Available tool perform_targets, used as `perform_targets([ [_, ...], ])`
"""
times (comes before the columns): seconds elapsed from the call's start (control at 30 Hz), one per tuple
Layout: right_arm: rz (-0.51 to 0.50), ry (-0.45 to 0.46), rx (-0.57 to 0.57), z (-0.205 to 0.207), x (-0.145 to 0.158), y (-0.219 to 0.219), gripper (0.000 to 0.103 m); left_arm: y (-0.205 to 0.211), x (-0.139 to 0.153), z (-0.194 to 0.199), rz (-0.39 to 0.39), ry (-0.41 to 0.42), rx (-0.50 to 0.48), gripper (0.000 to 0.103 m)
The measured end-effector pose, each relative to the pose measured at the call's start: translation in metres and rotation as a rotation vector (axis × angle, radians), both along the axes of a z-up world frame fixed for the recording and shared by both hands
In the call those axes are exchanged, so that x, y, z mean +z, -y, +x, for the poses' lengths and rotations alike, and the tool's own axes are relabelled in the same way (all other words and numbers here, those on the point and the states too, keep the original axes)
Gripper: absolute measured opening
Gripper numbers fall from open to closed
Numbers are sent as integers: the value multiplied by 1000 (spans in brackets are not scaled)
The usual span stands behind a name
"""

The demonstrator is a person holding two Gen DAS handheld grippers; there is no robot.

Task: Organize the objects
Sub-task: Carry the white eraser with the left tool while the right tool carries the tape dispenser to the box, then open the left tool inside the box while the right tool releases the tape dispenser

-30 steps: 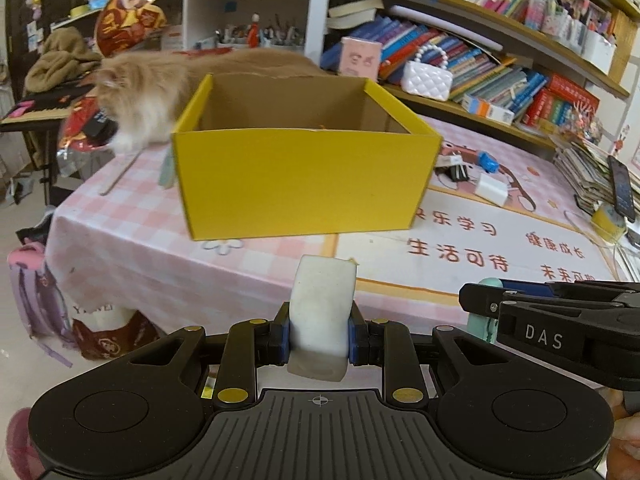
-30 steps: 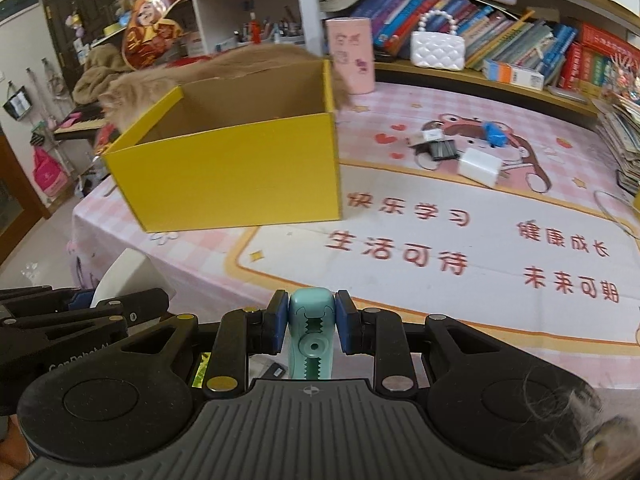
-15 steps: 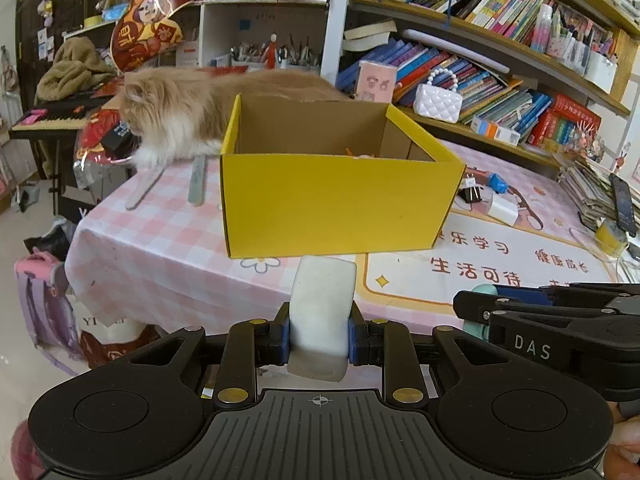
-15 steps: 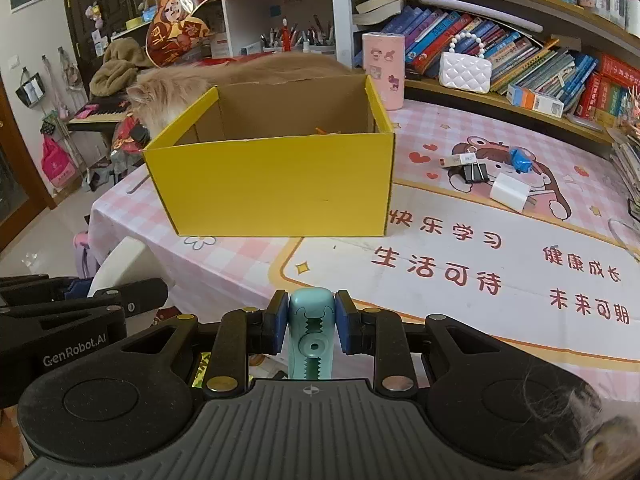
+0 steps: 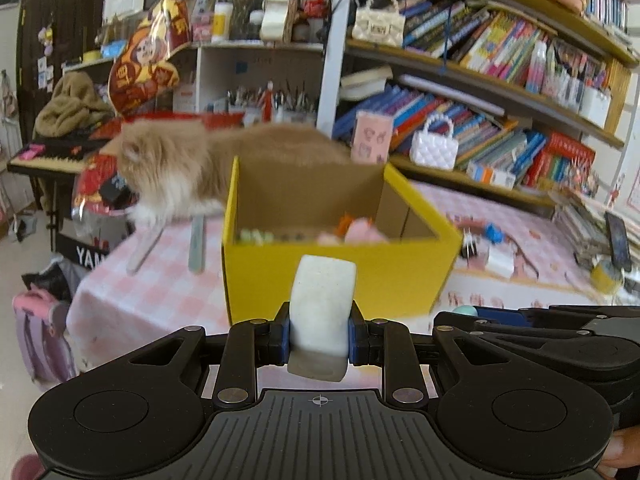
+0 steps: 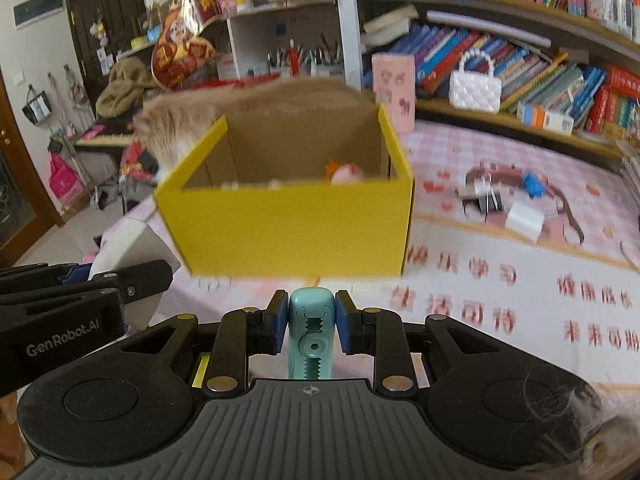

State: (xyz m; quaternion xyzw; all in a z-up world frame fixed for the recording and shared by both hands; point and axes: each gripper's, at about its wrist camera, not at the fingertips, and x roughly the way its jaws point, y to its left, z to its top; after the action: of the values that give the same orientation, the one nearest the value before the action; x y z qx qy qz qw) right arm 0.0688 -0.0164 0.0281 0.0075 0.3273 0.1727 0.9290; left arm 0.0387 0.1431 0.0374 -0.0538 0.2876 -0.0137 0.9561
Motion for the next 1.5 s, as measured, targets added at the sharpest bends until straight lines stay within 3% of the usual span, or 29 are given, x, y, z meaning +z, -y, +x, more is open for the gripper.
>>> perform_targets([
  [0.33, 54, 146, 8, 72, 47, 5, 23, -11, 24, 67, 20, 94, 77, 24],
  [0.47, 32, 173, 16, 108, 48, 4, 23, -12, 22, 93, 98, 119, 121, 24],
  [0.7, -39, 79, 131, 155, 20, -13, 23, -10, -1, 130, 123, 28, 148, 24],
  [1.03, -153, 16, 254, 193, -17, -34, 23, -1, -32, 154, 149, -99, 159, 24],
  [1.5, -242, -44, 372, 216, -32, -52, 23, 8, -50, 171, 152, -179, 166, 24],
])
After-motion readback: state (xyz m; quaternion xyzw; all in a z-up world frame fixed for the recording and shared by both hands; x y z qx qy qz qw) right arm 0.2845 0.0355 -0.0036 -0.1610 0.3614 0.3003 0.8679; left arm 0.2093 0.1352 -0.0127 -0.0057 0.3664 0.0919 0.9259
